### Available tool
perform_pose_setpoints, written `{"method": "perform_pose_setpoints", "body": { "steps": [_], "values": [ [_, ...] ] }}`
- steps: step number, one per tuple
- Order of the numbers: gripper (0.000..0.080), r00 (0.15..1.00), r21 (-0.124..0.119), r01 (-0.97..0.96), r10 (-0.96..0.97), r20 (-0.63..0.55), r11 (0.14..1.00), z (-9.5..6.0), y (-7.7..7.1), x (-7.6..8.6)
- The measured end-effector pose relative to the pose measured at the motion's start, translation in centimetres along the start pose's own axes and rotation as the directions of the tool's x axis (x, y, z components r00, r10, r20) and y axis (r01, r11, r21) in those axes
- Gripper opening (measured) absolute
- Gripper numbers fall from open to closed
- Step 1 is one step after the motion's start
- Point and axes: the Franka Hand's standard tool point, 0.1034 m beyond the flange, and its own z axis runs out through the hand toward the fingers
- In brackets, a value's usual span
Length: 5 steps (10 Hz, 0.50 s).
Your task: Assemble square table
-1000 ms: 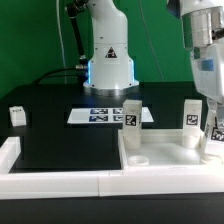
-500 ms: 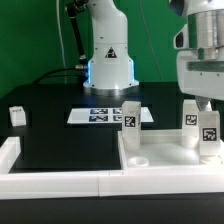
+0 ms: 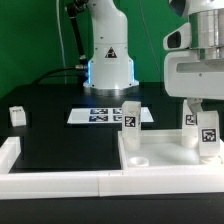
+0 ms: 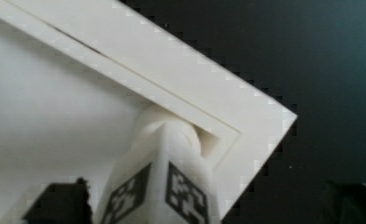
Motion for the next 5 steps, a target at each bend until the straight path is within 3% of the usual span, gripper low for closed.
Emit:
{"method": "perform_pose_setpoints", "body": {
  "steps": [1, 3, 5],
  "values": [
    [0.0648, 0.989, 0.002, 0.147, -0.147, -0.011, 0.989, 0.11, 0.56, 0.56],
    [0.0648, 0.931, -0.026, 0.364, -0.365, -0.022, 0.931, 0.32, 0.48, 0.24],
    [0.0648, 0.952, -0.021, 0.305, -0.306, -0.021, 0.952, 0.33, 0.54, 0.33]
  ]
}}
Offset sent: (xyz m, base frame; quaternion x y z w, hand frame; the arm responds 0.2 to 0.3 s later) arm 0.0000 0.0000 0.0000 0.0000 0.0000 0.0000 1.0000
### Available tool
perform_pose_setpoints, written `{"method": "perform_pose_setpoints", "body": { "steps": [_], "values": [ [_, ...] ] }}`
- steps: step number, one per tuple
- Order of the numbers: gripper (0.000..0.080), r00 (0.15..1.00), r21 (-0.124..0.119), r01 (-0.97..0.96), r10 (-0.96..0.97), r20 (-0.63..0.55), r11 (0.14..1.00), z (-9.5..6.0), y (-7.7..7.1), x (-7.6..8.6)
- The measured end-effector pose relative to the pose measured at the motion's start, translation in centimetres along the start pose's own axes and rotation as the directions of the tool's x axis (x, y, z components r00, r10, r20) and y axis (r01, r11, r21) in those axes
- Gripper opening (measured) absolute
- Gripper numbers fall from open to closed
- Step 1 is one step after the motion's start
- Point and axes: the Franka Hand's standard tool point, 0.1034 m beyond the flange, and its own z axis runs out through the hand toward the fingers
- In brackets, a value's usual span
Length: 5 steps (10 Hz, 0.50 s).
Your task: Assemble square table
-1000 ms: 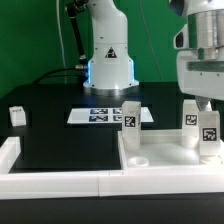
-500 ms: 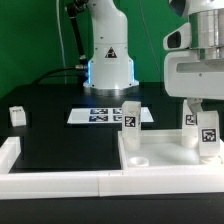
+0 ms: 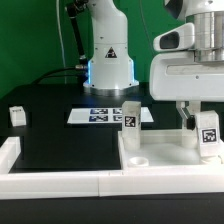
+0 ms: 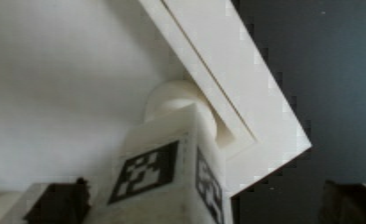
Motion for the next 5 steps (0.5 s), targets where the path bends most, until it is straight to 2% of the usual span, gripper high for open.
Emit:
{"method": "perform_pose_setpoints", "body": {
  "steps": [1, 2, 3, 4, 5],
  "values": [
    [0.0513, 1.000, 0.000, 0.001, -0.001, 0.000, 1.000, 0.01, 0.01, 0.00],
    [0.0513, 0.999, 0.001, -0.042, 0.042, 0.001, 0.999, 0.01, -0.02, -0.04],
    [0.0373, 0.991, 0.002, -0.135, 0.135, 0.005, 0.991, 0.04, -0.03, -0.12],
    [0.0292, 0.974, -0.009, -0.224, 0.224, 0.016, 0.975, 0.22, 0.34, -0.36],
    [0.0291, 0.960, -0.008, -0.278, 0.278, 0.019, 0.960, 0.25, 0.32, -0.42]
  ]
}}
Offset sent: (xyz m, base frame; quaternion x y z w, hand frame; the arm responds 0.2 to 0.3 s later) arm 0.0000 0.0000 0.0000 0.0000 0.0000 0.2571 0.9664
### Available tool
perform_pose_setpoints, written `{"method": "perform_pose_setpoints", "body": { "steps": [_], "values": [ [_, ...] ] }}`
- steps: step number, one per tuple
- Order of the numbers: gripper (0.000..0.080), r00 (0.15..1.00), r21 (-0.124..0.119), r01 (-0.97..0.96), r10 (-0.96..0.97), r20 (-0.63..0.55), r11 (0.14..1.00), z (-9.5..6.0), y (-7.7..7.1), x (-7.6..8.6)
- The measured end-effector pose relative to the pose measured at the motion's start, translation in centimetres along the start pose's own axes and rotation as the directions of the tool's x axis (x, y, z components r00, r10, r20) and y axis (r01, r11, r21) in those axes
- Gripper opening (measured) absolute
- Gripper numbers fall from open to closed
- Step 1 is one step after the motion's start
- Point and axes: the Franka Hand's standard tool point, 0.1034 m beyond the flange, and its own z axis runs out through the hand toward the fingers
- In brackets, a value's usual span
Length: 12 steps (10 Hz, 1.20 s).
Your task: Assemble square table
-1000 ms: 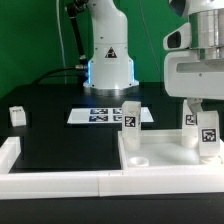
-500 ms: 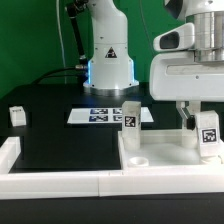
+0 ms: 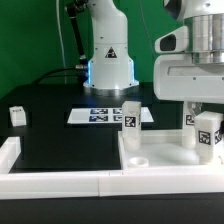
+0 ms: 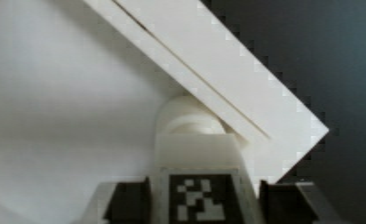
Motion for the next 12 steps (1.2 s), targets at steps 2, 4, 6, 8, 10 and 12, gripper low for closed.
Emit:
{"method": "perform_pose_setpoints", "body": {
  "steps": [2, 4, 6, 8, 10, 12],
  "values": [
    [0.0290, 0.986, 0.005, -0.167, 0.167, 0.009, 0.986, 0.05, -0.07, -0.17],
    [0.0290, 0.880, 0.013, -0.474, 0.473, 0.046, 0.881, 0.24, -0.52, -0.53],
    [0.0290, 0.745, 0.013, -0.665, 0.662, 0.083, 0.746, 0.32, -0.91, -0.34],
    [0.0290, 0.587, 0.007, -0.806, 0.799, 0.135, 0.591, 0.25, -0.83, 0.12],
    [0.0291, 0.595, 0.009, -0.800, 0.792, 0.137, 0.599, 0.26, -0.85, 0.09],
    [0.0494, 0.783, 0.002, -0.615, 0.610, 0.124, 0.789, 0.14, -0.78, -0.69]
  ]
}}
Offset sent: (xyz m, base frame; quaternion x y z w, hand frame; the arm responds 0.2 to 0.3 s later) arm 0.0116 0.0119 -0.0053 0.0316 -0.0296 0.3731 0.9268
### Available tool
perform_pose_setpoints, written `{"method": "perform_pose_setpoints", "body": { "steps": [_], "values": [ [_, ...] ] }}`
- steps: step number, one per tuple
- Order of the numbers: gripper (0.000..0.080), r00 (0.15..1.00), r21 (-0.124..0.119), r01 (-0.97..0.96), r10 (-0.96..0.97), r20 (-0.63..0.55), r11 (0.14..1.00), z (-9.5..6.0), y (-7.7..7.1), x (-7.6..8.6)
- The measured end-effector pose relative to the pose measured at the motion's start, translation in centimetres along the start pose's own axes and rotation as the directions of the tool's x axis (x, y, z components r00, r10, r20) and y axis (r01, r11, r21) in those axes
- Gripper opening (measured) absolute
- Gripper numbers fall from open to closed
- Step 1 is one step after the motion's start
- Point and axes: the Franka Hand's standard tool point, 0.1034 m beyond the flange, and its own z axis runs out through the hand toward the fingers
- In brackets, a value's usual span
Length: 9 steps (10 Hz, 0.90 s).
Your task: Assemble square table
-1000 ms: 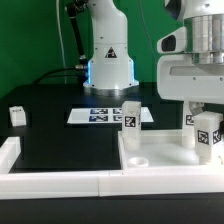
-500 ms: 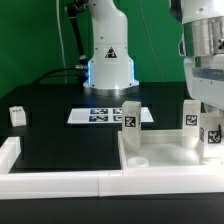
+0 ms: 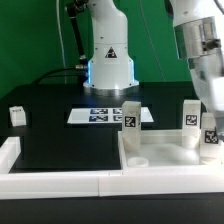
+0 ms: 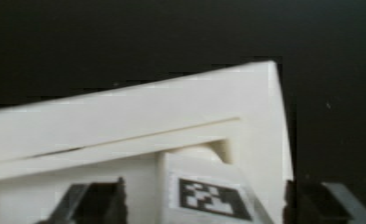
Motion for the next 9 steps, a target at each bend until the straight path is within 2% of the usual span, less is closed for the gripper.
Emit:
{"method": "perform_pose_setpoints", "body": {
  "steps": [1, 2, 5, 6, 7, 8, 9],
  "values": [
    [0.0494, 0.980, 0.003, 0.201, -0.201, 0.000, 0.980, -0.29, -0.12, 0.19],
    [0.0623, 0.944, 0.003, 0.330, -0.330, 0.001, 0.944, -0.33, -0.01, 0.65],
    [0.0644, 0.873, -0.008, 0.487, -0.487, -0.010, 0.873, -0.30, -0.01, 0.92],
    [0.0648, 0.799, -0.051, 0.601, -0.602, -0.006, 0.798, -0.32, 0.26, 0.92],
    [0.0648, 0.637, -0.150, 0.763, -0.771, 0.013, 0.629, -0.88, 0.12, 0.68],
    [0.0648, 0.544, -0.176, 0.828, -0.839, 0.020, 0.533, -1.14, -0.36, 0.68],
    [0.0648, 0.563, -0.175, 0.815, -0.826, 0.015, 0.552, -1.07, -0.38, 0.71]
  ]
}}
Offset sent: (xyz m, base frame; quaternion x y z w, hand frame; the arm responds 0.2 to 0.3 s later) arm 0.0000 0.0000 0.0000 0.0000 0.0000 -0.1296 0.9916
